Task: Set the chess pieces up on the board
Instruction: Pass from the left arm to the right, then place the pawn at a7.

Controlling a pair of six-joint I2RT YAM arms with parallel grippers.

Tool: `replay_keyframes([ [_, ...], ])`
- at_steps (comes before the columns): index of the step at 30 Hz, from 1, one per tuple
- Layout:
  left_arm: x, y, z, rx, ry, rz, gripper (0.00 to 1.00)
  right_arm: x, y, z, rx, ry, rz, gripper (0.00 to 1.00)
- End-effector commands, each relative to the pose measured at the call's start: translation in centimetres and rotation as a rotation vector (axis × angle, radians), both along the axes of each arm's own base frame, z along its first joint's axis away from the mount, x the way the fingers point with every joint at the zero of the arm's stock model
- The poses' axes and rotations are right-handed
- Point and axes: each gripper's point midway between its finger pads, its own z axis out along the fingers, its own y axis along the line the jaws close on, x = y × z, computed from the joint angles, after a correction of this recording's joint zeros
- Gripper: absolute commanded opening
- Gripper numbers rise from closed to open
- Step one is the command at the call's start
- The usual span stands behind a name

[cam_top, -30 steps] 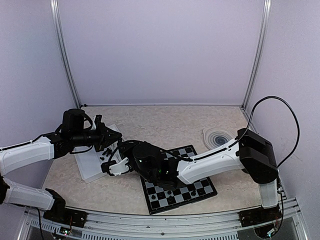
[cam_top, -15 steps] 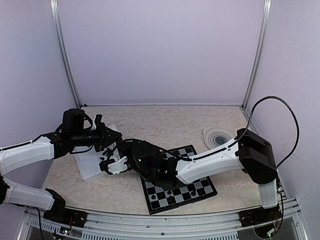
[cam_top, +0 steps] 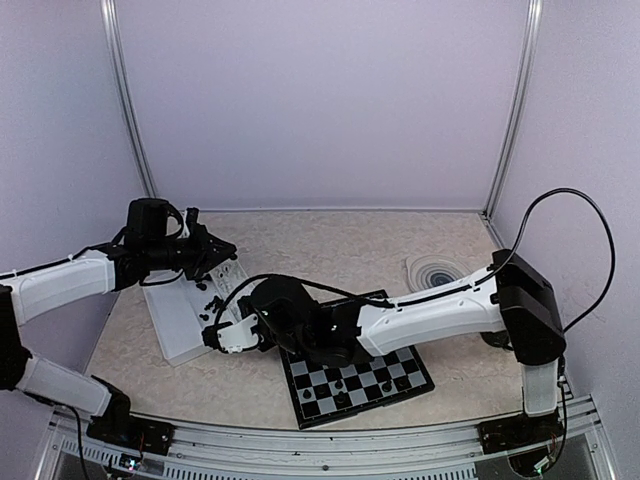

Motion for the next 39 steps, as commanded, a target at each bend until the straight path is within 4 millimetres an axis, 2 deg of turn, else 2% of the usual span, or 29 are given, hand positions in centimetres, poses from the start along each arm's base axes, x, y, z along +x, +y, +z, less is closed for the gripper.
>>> replay_keyframes([
  [1, 3.0, 1.4, 1.5, 0.125, -0.105, -0.005, 0.04, -2.4, -2.4, 0.1, -0.029, 0.372, 0.042, 0.0],
  [5, 5.8, 2.0, 2.9, 0.276, -0.195, -0.014, 0.05, -4.2, -5.1, -0.2, -0.063, 0.701, 0.114, 0.0],
  [8, 7.1, 2.6, 2.4, 0.361, -0.221, -0.014, 0.05, -5.2, -8.1, -0.5, -0.093, 0.876, 0.139, 0.0],
  [11, 7.6, 2.5, 1.7, 0.345, -0.217, -0.034, 0.05, -5.8, -11.5, -1.2, -0.126, 1.01, 0.125, 0.0],
  [14, 7.9, 2.3, 1.2, 0.351, -0.222, -0.055, 0.05, -5.8, -14.7, -2.3, -0.17, 1.049, 0.062, 0.0],
  [22, 7.9, 2.7, -0.7, 0.424, -0.243, -0.09, 0.05, -6.9, -23.8, -7.2, -0.308, 1.095, -0.136, 0.0],
  [26, 7.3, 3.0, -1.4, 0.443, -0.247, -0.101, 0.05, -5.7, -27.3, -8.7, -0.281, 1.128, -0.23, 0.0],
  [33, 7.0, 2.6, -1.9, 0.42, -0.233, -0.126, 0.05, -4.0, -31.1, -10.7, -0.223, 1.174, -0.342, 0.0],
  [39, 6.9, 2.5, -1.9, 0.418, -0.234, -0.135, 0.05, -4.0, -32.0, -11.7, -0.2, 1.21, -0.367, 0.0],
])
